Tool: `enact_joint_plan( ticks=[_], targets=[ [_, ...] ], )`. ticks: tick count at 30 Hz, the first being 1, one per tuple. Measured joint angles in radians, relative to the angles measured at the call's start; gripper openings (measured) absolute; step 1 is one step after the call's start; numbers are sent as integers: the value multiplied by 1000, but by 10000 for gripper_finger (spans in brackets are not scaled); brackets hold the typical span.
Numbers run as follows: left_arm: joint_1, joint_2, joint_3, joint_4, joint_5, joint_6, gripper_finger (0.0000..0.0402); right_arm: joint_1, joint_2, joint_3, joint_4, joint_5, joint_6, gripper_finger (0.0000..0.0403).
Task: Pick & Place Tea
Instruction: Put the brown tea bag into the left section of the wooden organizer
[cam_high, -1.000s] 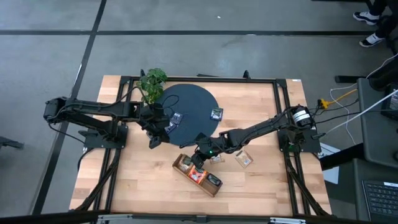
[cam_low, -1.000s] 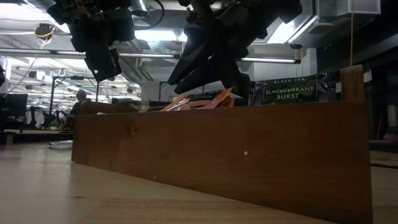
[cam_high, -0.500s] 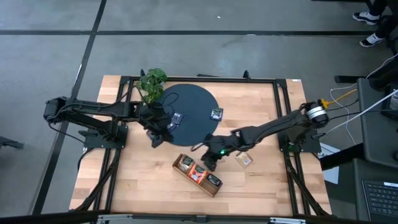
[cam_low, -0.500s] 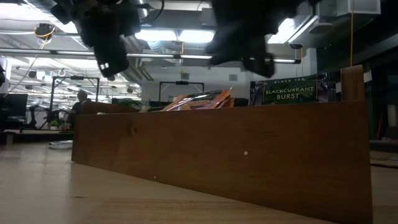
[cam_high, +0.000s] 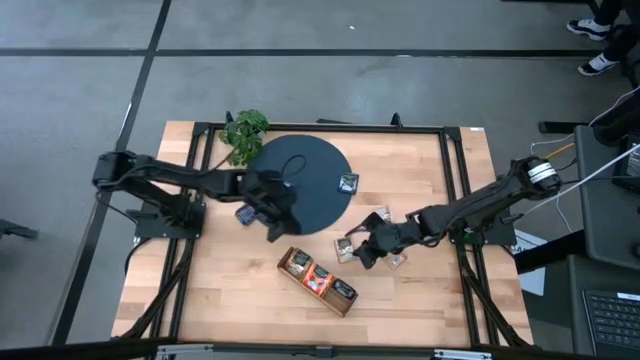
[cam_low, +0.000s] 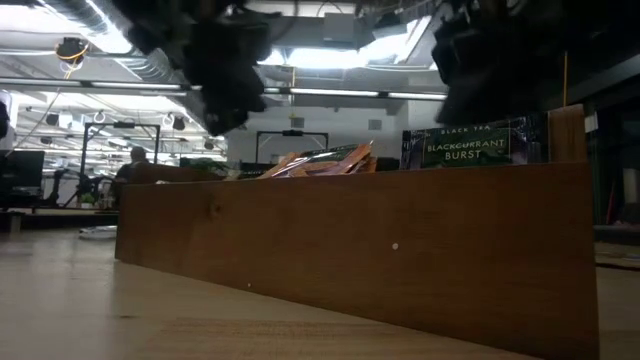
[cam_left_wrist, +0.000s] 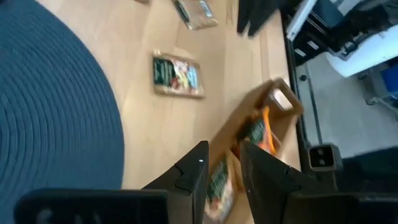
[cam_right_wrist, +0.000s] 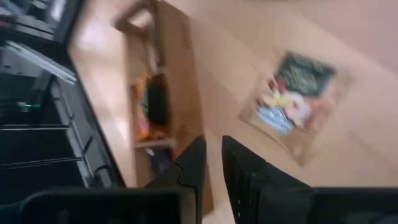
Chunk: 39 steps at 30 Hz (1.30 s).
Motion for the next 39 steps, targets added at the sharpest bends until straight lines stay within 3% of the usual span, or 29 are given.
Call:
enact_joint_plan(
  ticks=[4, 9, 20, 33, 39],
  targets=[
    [26, 96, 105, -17, 3, 11, 88, 8, 25, -1, -77, 19, 63, 45],
    [63, 194, 250, -59, -1, 44, 88, -5, 31, -1, -217, 150, 128, 28],
    [100, 378, 522, -303, 10, 66, 88, -81, 28, 0, -464, 161, 189, 8],
    [142, 490, 538, -249, 62, 4, 88, -176, 30, -8, -618, 193, 169, 6],
    [151, 491, 538, -250, 84, 21, 88, -202, 30, -46, -603, 132, 138, 7]
  ],
)
